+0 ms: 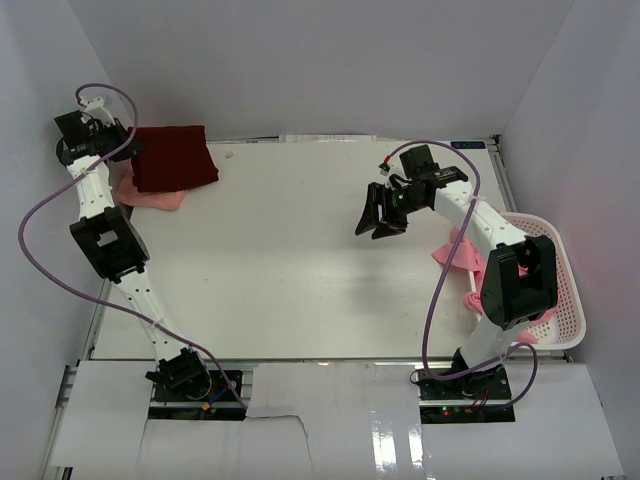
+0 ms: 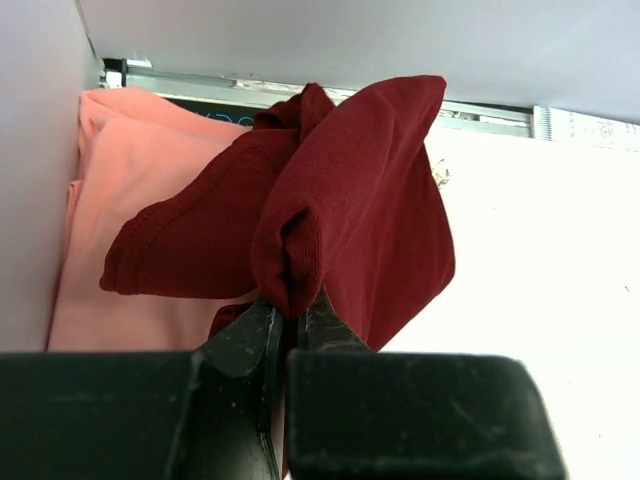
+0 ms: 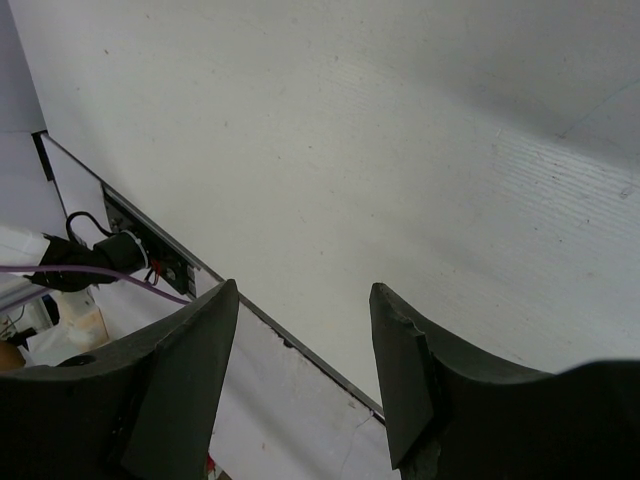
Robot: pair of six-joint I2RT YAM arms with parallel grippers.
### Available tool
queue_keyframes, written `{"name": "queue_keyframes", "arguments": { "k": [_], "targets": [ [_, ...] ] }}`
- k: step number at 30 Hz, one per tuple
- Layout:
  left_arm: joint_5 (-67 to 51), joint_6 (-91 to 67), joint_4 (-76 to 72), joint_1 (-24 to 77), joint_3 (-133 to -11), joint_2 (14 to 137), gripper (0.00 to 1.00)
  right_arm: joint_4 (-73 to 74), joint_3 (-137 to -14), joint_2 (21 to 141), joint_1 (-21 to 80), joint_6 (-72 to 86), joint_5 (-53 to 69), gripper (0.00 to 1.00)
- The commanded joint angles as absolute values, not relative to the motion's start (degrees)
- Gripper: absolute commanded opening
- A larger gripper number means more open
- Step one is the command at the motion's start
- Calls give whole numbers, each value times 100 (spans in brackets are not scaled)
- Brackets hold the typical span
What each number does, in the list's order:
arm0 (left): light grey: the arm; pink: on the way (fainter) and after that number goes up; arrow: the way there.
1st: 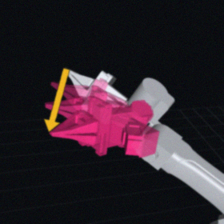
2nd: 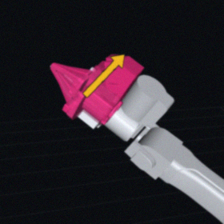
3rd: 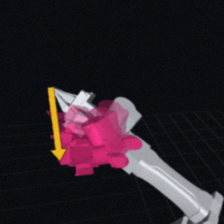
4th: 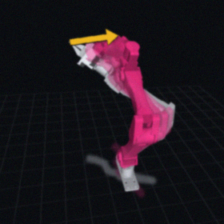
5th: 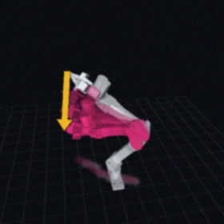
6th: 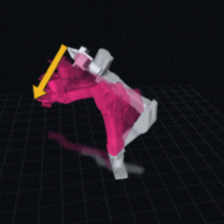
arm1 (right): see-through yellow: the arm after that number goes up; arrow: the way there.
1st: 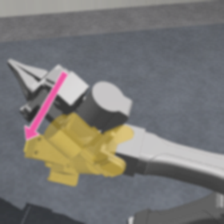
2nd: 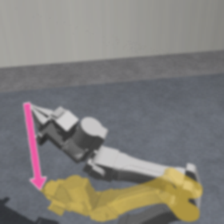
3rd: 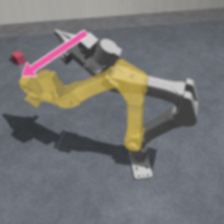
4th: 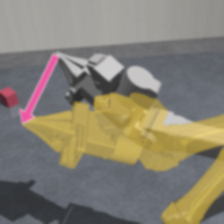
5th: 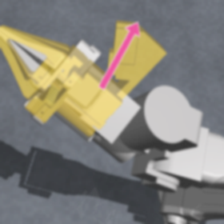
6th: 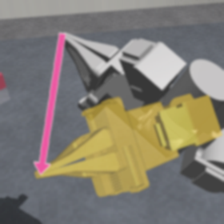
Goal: Fold and stack the t-shirts
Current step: Put the neatly folded tshirt into the corner of the board with the left arm
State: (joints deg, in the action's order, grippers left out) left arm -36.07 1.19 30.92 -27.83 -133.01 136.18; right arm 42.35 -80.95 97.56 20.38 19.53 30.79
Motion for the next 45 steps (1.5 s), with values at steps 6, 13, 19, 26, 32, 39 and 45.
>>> {"name": "queue_keyframes", "arguments": {
  "k": [6, 13, 19, 26, 32, 39, 45],
  "targets": [
    [-3516, -70, 2839, -2628, -13210, 13684, 0, 4140, -8060, 9659, 2092, 2048, 3103, 62],
    [-2814, -167, 2848, -2619, -13043, 13553, 15, 4096, -8016, 9686, 2092, 2048, 3146, 62],
    [-2497, -299, 2786, -2619, -13025, 13421, 45, 4008, -7928, 9677, 2118, 2065, 3199, 62],
    [-2584, -325, 2400, -2619, -12894, 13061, 98, 3911, -7831, 9615, 2145, 2092, 3252, 62],
    [-2716, -352, 1988, -2488, -12447, 12578, 98, 3779, -7630, 9475, 2145, 2092, 3278, 62],
    [-2847, -448, -120, -2382, -9855, 11041, 98, 3647, -7488, 9290, 2145, 2057, 3349, 62],
    [-3076, -711, -1984, -2285, -8271, 10441, 98, 3542, -7374, 9211, 2145, 2039, 3463, 63]
  ]
}}
